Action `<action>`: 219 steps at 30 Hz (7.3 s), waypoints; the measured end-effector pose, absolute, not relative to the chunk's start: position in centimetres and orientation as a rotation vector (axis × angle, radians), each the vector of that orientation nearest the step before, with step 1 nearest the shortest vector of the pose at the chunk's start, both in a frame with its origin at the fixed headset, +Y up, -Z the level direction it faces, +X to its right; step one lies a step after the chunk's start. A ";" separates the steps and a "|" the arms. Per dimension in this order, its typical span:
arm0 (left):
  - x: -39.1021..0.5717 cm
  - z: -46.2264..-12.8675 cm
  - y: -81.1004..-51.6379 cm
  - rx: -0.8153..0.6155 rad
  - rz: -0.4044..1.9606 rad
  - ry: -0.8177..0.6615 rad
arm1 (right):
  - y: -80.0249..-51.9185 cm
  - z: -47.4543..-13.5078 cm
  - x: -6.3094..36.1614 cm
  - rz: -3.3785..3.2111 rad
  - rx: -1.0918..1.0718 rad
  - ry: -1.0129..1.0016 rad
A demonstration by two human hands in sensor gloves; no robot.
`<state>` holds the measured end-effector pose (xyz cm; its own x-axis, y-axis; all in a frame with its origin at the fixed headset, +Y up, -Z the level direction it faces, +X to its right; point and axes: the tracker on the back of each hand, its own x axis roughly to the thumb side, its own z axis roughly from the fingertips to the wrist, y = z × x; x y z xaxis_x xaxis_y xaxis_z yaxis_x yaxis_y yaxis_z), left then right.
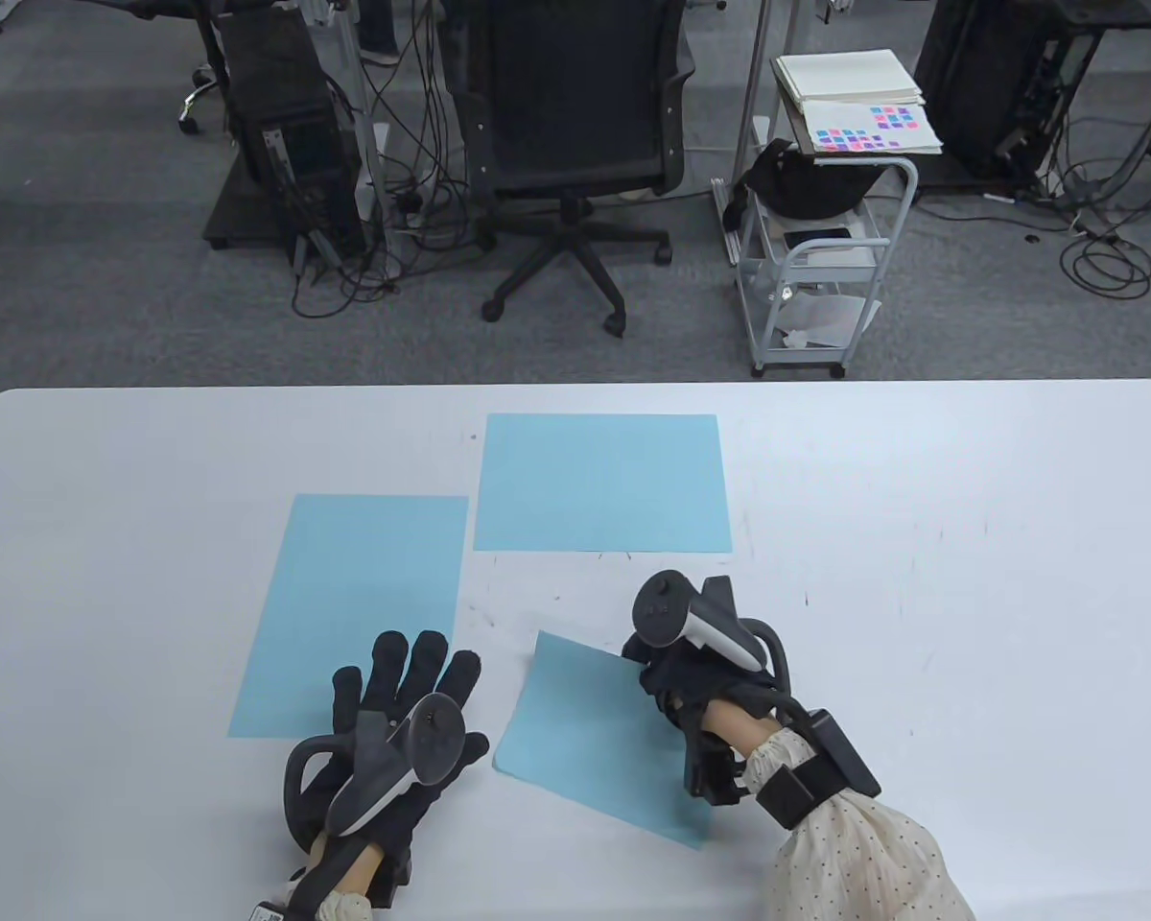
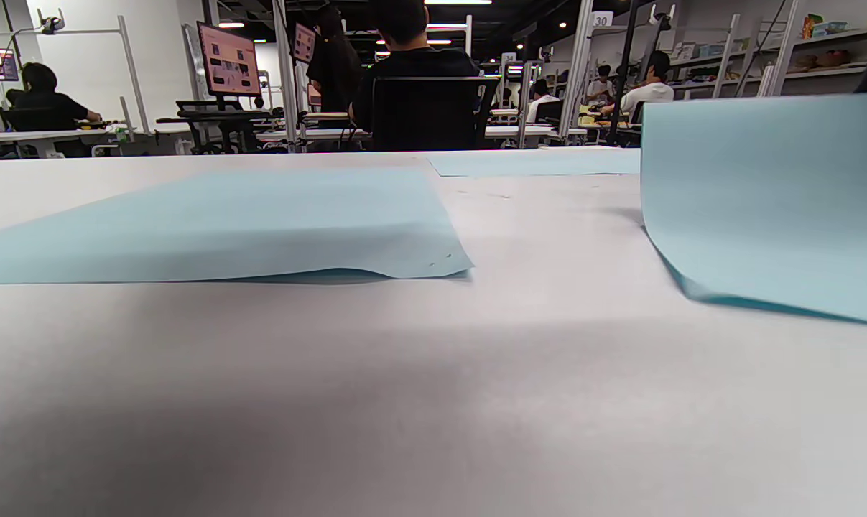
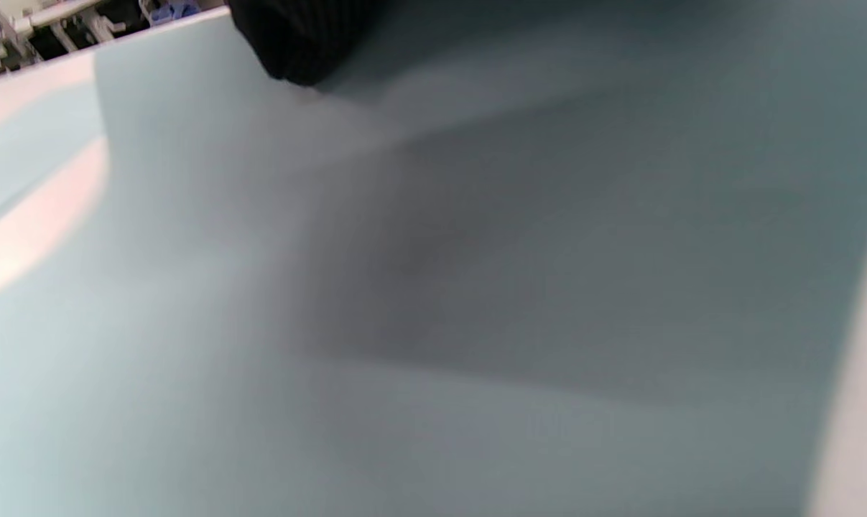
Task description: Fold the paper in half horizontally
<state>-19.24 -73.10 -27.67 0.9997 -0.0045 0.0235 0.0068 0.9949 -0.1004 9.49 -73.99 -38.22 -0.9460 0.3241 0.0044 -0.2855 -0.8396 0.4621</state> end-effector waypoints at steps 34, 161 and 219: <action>-21.4 -28.3 -73.4 -0.118 -0.015 0.005 | -75.5 -40.9 34.6 2.142 -0.948 0.210; -21.1 -28.2 -73.8 -0.153 -0.007 -0.015 | -76.9 -42.6 8.7 2.846 0.263 0.687; -18.4 -35.5 -72.1 -0.225 -0.005 0.014 | -78.1 -30.8 13.6 2.853 0.401 0.726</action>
